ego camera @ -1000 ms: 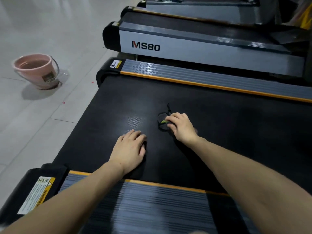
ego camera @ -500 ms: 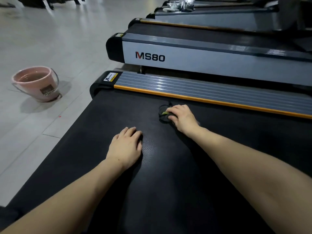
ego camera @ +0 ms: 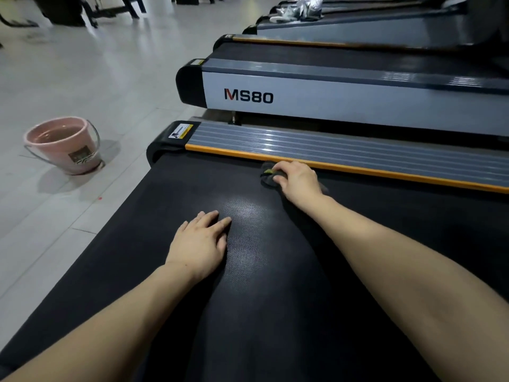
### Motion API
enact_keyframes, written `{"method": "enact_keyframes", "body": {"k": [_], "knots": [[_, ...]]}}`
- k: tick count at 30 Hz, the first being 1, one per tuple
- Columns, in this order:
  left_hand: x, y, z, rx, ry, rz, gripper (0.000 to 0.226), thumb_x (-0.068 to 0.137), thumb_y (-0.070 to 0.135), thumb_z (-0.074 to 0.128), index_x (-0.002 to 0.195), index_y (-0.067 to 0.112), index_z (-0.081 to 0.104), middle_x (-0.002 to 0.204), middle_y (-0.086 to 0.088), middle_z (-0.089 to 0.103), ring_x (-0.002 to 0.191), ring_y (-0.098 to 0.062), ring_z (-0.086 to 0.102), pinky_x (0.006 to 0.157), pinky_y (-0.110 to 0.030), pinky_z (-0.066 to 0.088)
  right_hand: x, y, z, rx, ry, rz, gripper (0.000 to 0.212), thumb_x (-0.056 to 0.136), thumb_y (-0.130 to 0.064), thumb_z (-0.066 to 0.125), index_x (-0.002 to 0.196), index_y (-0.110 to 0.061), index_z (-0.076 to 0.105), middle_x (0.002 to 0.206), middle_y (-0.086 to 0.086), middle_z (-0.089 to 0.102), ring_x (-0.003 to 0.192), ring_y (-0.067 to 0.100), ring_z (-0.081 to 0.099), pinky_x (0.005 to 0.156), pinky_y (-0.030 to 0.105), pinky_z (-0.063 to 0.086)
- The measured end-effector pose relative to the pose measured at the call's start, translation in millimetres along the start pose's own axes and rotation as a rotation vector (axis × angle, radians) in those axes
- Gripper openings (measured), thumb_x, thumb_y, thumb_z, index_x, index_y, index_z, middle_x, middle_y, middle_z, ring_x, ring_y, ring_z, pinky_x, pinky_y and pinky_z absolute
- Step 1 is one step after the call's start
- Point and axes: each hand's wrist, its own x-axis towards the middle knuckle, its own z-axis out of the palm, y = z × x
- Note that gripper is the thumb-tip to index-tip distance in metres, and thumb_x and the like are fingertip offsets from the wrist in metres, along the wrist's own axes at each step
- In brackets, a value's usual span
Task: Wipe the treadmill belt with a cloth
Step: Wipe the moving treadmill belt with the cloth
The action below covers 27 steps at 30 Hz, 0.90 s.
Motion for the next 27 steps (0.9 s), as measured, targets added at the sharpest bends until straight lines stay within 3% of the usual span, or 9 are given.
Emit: {"method": "enact_keyframes", "body": {"k": [5, 8, 11, 14, 16, 19, 22, 24, 27], "knots": [[-2, -13, -11, -0.044, -0.072, 0.058, 0.051, 0.102, 0.046, 0.039, 0.153, 0.041, 0.035, 0.166, 0.010, 0.022, 0.155, -0.016, 0.013, 0.126, -0.042, 0.014, -89, -44, -8, 0.071, -0.068, -0.318, 0.022, 0.091, -0.036, 0.066, 0.112, -0.027, 0.065, 0.098, -0.001, 0.063, 0.094, 0.023, 0.058, 0.084, 0.033, 0.044], [-3, -27, -15, -0.006, -0.012, 0.019, 0.051, 0.101, 0.049, 0.039, 0.151, 0.041, 0.039, 0.163, 0.009, 0.031, 0.153, -0.018, 0.020, 0.124, -0.041, 0.020, -71, -28, 4, 0.066, -0.061, -0.456, 0.021, 0.094, -0.034, 0.061, 0.108, -0.020, 0.069, 0.099, 0.000, 0.062, 0.089, 0.021, 0.053, 0.085, 0.030, 0.046], [-5, -39, -15, 0.014, 0.021, -0.028, 0.052, 0.100, 0.054, 0.033, 0.151, 0.044, 0.037, 0.161, 0.013, 0.033, 0.151, -0.015, 0.023, 0.120, -0.038, 0.026, 1, -20, 16, -0.029, 0.003, -0.273, 0.020, 0.094, -0.032, 0.061, 0.105, -0.017, 0.068, 0.101, 0.008, 0.064, 0.093, 0.034, 0.055, 0.086, 0.042, 0.049], [-6, -41, -14, 0.028, 0.046, -0.006, 0.065, 0.091, 0.060, 0.016, 0.150, 0.046, 0.037, 0.160, 0.016, 0.033, 0.150, -0.014, 0.026, 0.119, -0.035, 0.025, 37, -25, 24, -0.085, 0.025, -0.028, 0.019, 0.095, -0.032, 0.060, 0.108, -0.019, 0.065, 0.103, 0.009, 0.063, 0.100, 0.036, 0.055, 0.087, 0.040, 0.043], [-9, -41, -13, 0.018, 0.071, -0.003, 0.074, 0.085, 0.062, 0.008, 0.149, 0.045, 0.041, 0.159, 0.015, 0.037, 0.149, -0.015, 0.030, 0.118, -0.035, 0.025, 21, -38, 21, -0.091, 0.038, -0.012, 0.017, 0.093, -0.034, 0.064, 0.104, -0.022, 0.067, 0.099, 0.007, 0.065, 0.098, 0.035, 0.059, 0.083, 0.040, 0.046], [-6, -45, -11, -0.004, 0.086, 0.020, 0.072, 0.085, 0.062, 0.012, 0.146, 0.045, 0.046, 0.155, 0.014, 0.042, 0.145, -0.017, 0.036, 0.118, -0.036, 0.028, -34, -53, 10, -0.041, 0.019, -0.206, 0.020, 0.087, -0.039, 0.068, 0.103, -0.027, 0.071, 0.096, 0.001, 0.069, 0.091, 0.031, 0.066, 0.077, 0.038, 0.052], [-5, -50, -11, -0.057, 0.100, 0.010, 0.067, 0.089, 0.059, 0.018, 0.142, 0.041, 0.054, 0.151, 0.015, 0.049, 0.143, -0.016, 0.040, 0.118, -0.034, 0.030, -72, -53, -3, -0.006, -0.200, -0.506, 0.043, 0.090, -0.049, 0.059, 0.131, -0.033, 0.061, 0.128, -0.005, 0.063, 0.110, 0.020, 0.061, 0.093, 0.034, 0.052], [-5, -52, -10, -0.059, 0.098, 0.005, 0.067, 0.089, 0.059, 0.018, 0.141, 0.040, 0.055, 0.151, 0.015, 0.049, 0.144, -0.014, 0.039, 0.120, -0.034, 0.030, -71, -45, -5, 0.034, -0.222, -0.556, 0.044, 0.095, -0.049, 0.052, 0.137, -0.037, 0.056, 0.135, -0.010, 0.058, 0.116, 0.015, 0.055, 0.096, 0.031, 0.050], [-5, -50, -9, -0.059, 0.094, -0.001, 0.068, 0.088, 0.059, 0.017, 0.142, 0.040, 0.053, 0.153, 0.016, 0.045, 0.146, -0.014, 0.035, 0.121, -0.036, 0.028, -35, -41, 11, 0.046, -0.139, -0.553, 0.036, 0.098, -0.040, 0.053, 0.129, -0.030, 0.066, 0.124, -0.004, 0.064, 0.112, 0.019, 0.057, 0.094, 0.031, 0.050]]}}
